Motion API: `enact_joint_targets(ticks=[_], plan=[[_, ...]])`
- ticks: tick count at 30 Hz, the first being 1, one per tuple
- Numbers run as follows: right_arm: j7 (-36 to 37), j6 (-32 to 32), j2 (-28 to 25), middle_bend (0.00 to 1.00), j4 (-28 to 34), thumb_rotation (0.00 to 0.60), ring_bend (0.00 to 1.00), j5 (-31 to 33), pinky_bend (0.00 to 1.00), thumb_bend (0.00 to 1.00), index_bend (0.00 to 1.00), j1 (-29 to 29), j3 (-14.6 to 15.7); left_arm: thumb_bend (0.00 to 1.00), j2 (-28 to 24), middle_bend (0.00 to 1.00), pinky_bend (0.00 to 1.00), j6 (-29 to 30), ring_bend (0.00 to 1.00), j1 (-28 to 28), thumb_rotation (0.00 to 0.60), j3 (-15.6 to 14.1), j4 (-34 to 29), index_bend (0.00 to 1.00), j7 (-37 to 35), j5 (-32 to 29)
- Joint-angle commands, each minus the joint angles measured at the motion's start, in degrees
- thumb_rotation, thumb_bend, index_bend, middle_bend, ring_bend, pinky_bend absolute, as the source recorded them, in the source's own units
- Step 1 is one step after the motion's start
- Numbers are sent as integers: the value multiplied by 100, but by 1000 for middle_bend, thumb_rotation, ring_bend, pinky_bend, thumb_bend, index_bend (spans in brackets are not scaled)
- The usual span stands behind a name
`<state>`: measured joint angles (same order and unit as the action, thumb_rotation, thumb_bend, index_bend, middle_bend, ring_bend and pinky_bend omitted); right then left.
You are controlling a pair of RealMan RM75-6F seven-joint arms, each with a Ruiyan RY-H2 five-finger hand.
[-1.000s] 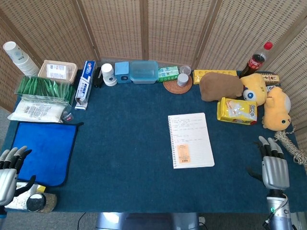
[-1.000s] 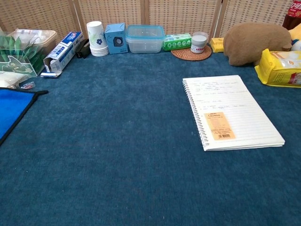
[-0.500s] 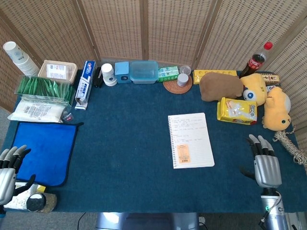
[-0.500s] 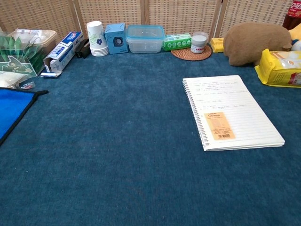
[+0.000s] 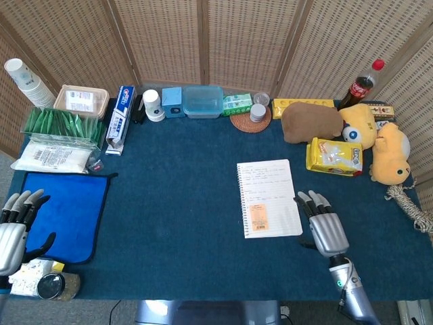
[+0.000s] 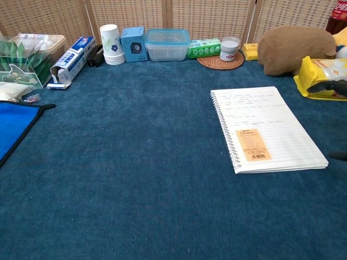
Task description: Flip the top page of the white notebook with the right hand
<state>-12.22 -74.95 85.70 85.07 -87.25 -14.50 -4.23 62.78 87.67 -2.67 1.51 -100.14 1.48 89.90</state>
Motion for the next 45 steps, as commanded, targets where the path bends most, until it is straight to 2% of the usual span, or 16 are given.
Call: enact_joint_targets(ticks=[1, 17, 45], plan=[[-29, 110, 141, 154, -153, 600, 57, 34, 124, 154, 126, -84, 21, 307, -19, 120, 0, -1, 56, -27, 600, 8, -44, 258, 46, 32], [123, 195, 513, 153, -873, 600, 55, 5, 124, 154, 126, -248, 85, 307, -70, 117, 0, -31, 55, -57, 600, -32, -195, 258, 187, 43], [854, 242, 681, 153, -1821, 600, 53, -69, 123, 154, 129, -399, 147, 308, -69, 115, 0, 25, 55, -13, 600, -81, -272, 258, 232, 36]])
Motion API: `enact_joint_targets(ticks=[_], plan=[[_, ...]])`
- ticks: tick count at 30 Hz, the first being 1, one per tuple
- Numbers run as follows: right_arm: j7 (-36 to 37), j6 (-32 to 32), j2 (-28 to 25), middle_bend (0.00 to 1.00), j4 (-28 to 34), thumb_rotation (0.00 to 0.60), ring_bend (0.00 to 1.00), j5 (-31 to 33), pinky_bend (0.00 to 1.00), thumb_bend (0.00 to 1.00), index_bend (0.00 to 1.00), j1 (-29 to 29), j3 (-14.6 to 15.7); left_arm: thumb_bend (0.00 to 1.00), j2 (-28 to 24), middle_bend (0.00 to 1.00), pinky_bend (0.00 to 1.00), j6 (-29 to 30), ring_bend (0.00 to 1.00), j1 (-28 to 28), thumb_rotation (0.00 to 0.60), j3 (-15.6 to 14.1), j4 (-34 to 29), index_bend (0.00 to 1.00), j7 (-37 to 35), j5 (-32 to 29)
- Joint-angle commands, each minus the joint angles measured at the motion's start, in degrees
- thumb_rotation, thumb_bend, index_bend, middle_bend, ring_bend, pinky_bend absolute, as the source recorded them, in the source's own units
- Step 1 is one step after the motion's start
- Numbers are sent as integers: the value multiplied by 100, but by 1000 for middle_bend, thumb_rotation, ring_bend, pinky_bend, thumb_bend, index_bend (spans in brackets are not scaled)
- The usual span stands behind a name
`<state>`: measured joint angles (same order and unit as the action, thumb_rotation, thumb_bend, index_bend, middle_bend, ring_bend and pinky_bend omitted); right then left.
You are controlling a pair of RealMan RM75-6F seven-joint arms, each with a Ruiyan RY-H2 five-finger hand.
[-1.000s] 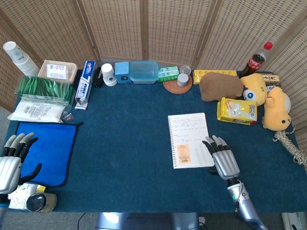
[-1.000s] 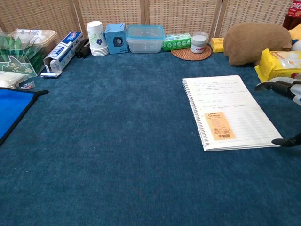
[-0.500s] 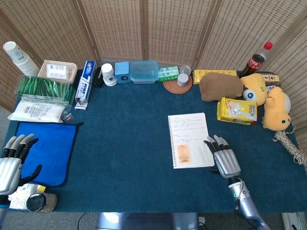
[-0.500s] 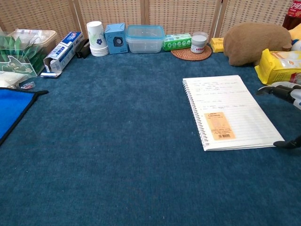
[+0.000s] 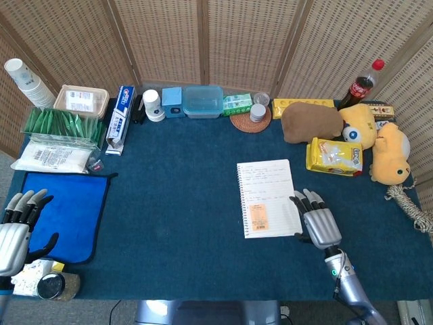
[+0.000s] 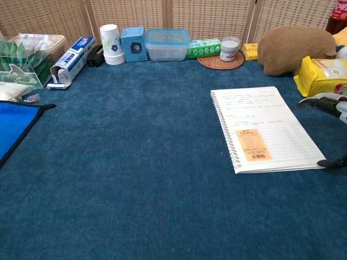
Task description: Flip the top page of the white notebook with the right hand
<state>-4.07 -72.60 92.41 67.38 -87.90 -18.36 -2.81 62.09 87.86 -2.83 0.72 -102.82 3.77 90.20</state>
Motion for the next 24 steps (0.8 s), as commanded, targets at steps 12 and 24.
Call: enact_joint_targets(ticks=[12, 24], plan=[[302, 116, 63, 152, -321, 600, 53, 31, 123, 152, 129, -57, 42, 307, 6, 113, 0, 20, 55, 12, 600, -16, -28, 257, 30, 20], [382, 13, -49, 152, -402, 600, 54, 20, 123, 153, 129, -17, 77, 308, 31, 112, 0, 1, 55, -17, 600, 9, -62, 257, 88, 7]])
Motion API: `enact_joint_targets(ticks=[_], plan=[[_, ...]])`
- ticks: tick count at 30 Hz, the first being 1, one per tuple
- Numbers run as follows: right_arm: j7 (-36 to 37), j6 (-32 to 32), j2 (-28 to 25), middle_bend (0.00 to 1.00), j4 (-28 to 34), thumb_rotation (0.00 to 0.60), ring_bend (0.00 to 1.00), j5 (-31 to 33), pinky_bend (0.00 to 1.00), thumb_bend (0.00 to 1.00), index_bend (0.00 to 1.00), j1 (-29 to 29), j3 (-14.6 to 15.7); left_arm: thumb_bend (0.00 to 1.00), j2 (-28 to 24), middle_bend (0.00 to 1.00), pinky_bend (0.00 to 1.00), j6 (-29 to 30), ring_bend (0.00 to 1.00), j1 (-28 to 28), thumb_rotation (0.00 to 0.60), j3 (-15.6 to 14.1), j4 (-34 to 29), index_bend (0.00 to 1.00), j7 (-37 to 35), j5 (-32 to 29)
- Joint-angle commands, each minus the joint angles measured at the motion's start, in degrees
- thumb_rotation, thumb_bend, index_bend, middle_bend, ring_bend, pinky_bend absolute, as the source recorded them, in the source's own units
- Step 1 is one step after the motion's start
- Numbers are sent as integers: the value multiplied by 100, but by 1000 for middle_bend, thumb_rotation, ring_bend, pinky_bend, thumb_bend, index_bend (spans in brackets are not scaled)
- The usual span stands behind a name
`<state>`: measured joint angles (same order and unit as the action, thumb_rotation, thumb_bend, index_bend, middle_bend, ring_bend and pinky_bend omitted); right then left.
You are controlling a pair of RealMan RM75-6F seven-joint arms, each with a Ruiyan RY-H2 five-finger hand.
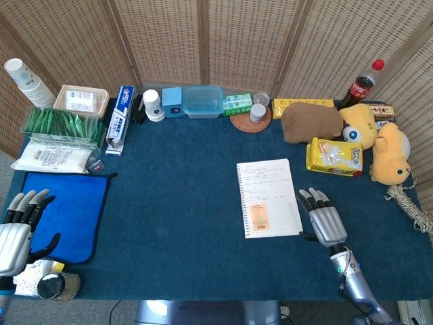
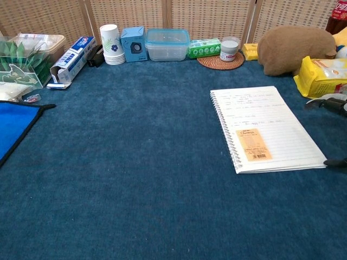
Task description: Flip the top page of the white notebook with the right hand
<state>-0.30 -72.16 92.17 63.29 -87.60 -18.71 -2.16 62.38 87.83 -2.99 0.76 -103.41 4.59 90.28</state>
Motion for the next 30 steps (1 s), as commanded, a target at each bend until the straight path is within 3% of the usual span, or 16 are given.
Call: enact_joint_targets(ticks=[1, 30], plan=[[4, -44, -33, 152, 10, 600, 54, -14, 123, 152, 129, 23, 17, 307, 3, 112, 0, 6, 55, -2, 600, 6, -5, 257, 7, 0], [56, 30, 126, 151, -194, 600, 54, -56, 123, 148, 124, -172, -31, 308, -21, 110, 0, 132, 55, 78, 600, -28, -18, 255, -5, 36]])
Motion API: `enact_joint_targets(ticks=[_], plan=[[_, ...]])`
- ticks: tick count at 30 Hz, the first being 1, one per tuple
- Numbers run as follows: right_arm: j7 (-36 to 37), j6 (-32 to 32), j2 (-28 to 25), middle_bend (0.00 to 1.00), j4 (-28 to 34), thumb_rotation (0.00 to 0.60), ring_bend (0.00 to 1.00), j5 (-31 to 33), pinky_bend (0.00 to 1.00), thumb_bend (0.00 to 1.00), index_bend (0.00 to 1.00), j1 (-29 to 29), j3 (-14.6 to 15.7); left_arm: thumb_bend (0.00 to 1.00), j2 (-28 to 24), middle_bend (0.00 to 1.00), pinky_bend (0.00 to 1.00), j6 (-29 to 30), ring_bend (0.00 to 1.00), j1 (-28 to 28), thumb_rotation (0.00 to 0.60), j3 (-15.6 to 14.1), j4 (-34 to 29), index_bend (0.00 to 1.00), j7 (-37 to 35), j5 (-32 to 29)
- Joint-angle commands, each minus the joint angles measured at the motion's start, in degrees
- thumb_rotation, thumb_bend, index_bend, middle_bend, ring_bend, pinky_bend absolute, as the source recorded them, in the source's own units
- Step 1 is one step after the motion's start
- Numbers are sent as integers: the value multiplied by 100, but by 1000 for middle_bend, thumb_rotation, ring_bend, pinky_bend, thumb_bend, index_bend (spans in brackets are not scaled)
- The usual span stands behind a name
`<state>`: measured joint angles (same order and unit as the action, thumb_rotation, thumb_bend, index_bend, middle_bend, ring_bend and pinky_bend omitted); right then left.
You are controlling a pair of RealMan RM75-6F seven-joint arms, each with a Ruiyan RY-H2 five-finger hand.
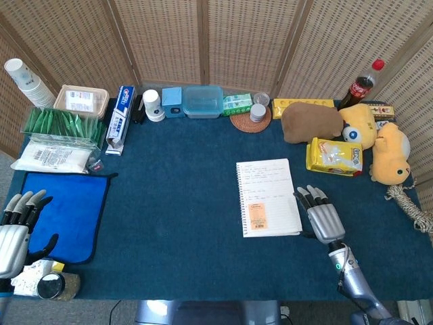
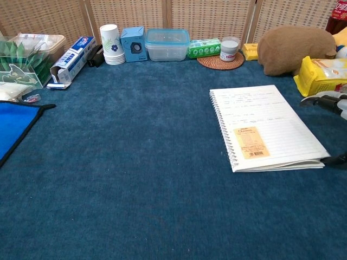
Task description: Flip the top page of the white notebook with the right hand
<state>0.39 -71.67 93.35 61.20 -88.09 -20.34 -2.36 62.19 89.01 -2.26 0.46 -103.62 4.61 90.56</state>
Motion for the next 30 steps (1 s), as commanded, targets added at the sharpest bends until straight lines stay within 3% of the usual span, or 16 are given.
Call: enact_joint_targets(ticks=[1, 19, 30], plan=[[-28, -38, 16, 150, 26, 600, 54, -8, 123, 147, 124, -16, -26, 308, -1, 110, 0, 26, 54, 8, 600, 6, 9, 254, -15, 9], [-2, -231, 249, 147, 710, 600, 54, 9, 123, 145, 114, -333, -435, 307, 57, 109, 0, 79, 54, 43, 600, 0, 95, 253, -137, 32], [-374, -208, 392, 147, 1239, 600, 65, 45, 123, 143, 103, -758, -837, 305, 98, 109, 0, 200, 54, 139, 600, -22, 243, 252, -327, 31]])
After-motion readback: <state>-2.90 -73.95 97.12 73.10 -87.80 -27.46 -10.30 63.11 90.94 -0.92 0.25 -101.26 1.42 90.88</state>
